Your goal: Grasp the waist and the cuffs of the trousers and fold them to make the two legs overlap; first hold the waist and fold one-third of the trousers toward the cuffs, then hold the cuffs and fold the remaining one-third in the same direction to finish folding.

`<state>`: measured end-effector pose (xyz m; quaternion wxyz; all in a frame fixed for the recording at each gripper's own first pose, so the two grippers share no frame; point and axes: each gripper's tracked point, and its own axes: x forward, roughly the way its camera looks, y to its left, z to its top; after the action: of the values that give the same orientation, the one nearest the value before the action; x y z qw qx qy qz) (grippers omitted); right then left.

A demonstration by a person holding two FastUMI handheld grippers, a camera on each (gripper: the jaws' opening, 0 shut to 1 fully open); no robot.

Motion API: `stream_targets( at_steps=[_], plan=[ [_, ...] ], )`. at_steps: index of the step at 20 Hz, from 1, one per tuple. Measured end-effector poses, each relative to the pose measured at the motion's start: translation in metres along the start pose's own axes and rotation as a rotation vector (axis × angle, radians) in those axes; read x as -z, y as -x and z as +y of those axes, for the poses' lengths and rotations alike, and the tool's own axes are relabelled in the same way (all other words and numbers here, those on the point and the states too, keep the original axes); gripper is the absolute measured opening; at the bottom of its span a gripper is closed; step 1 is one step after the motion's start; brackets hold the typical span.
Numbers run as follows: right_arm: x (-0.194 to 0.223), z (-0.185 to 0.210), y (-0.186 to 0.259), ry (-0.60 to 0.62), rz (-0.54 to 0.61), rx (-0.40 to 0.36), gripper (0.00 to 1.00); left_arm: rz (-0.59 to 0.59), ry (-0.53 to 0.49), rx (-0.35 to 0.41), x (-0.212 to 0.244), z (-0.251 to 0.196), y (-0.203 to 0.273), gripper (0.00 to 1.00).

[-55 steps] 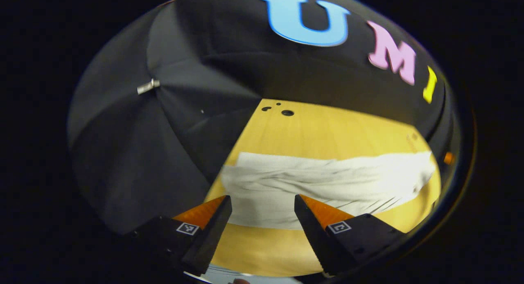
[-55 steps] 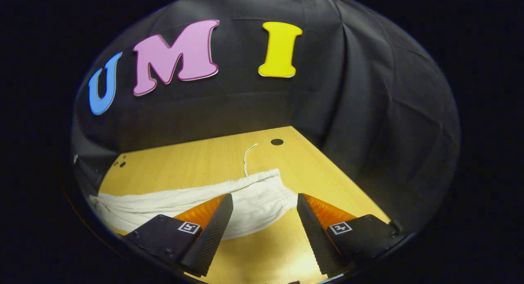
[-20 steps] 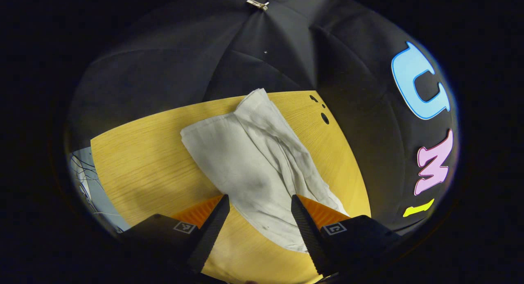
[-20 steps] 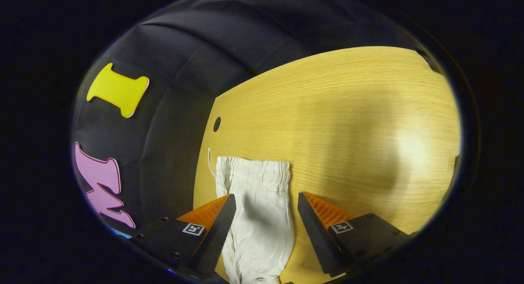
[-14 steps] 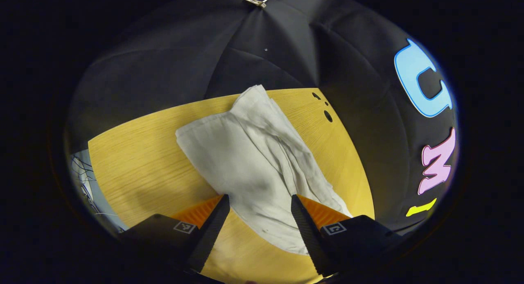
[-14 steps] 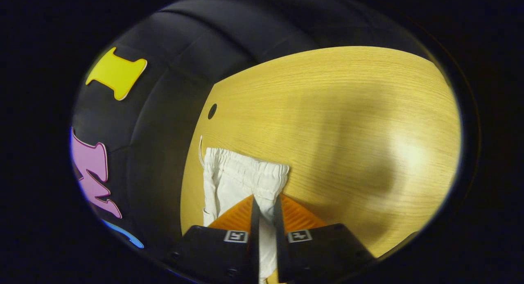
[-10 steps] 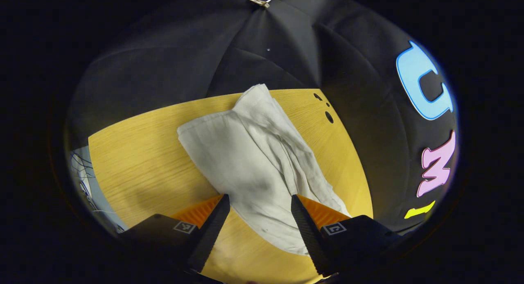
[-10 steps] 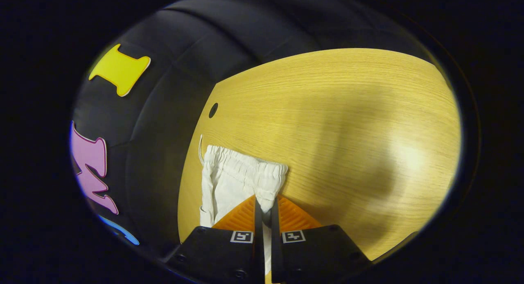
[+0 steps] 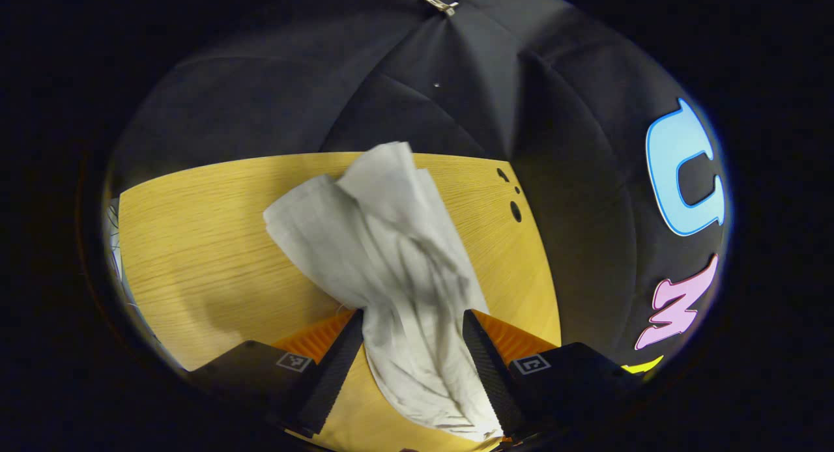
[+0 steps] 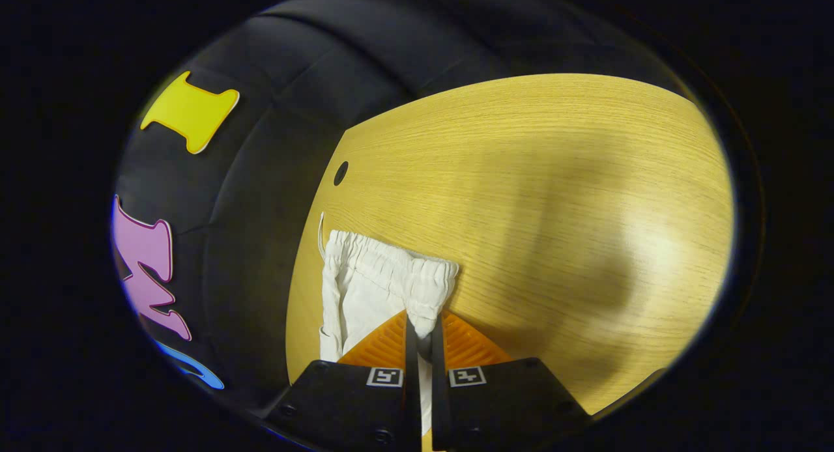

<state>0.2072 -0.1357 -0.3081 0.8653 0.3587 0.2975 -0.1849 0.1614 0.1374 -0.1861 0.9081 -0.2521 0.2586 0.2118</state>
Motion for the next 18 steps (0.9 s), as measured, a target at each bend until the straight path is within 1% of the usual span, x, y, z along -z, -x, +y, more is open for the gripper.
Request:
stream_targets(
  at_steps=[1, 2, 3, 5, 6, 7, 8, 10, 11, 12, 14, 18],
  plan=[
    [0.000, 0.000, 0.000, -0.003, 0.003, 0.000, 0.11, -0.007, 0.001, 0.018, -0.003, -0.012, -0.006, 0.96],
    [-0.001, 0.000, 0.000, -0.004, 0.006, 0.000, 0.11, -0.014, -0.007, 0.020, -0.006, -0.020, -0.012, 0.96],
    [0.000, 0.000, 0.001, -0.005, 0.008, 0.002, 0.11, -0.012, -0.025, -0.006, -0.006, -0.019, -0.020, 0.95],
    [0.000, 0.000, 0.000, -0.007, 0.008, 0.005, 0.11, 0.037, -0.052, -0.082, 0.003, -0.008, -0.036, 0.95],
    [-0.001, 0.000, 0.000, -0.007, 0.006, 0.005, 0.11, 0.029, -0.055, -0.092, 0.003, -0.007, -0.043, 0.87],
    [-0.001, 0.000, 0.001, -0.006, 0.006, 0.003, 0.11, 0.035, -0.057, -0.106, 0.001, -0.005, -0.045, 0.84],
    [-0.001, 0.000, 0.000, -0.003, 0.005, -0.001, 0.11, 0.046, -0.050, -0.149, 0.002, 0.005, -0.049, 0.62],
    [-0.004, 0.001, 0.000, 0.011, -0.012, -0.008, 0.11, 0.019, 0.004, -0.116, -0.002, 0.004, -0.044, 0.19],
    [-0.006, 0.004, 0.001, 0.021, -0.023, -0.025, 0.11, 0.017, 0.005, -0.102, 0.002, 0.005, -0.044, 0.17],
    [-0.008, 0.007, 0.004, 0.046, -0.038, -0.042, 0.11, 0.016, -0.017, -0.095, 0.002, 0.005, -0.042, 0.10],
    [-0.017, 0.014, 0.014, 0.097, -0.080, -0.071, 0.11, 0.029, -0.056, -0.088, 0.007, 0.005, -0.042, 0.09],
    [-0.037, 0.039, 0.065, 0.141, -0.155, -0.141, 0.11, 0.072, -0.060, -0.054, 0.025, -0.003, -0.035, 0.09]
  ],
)
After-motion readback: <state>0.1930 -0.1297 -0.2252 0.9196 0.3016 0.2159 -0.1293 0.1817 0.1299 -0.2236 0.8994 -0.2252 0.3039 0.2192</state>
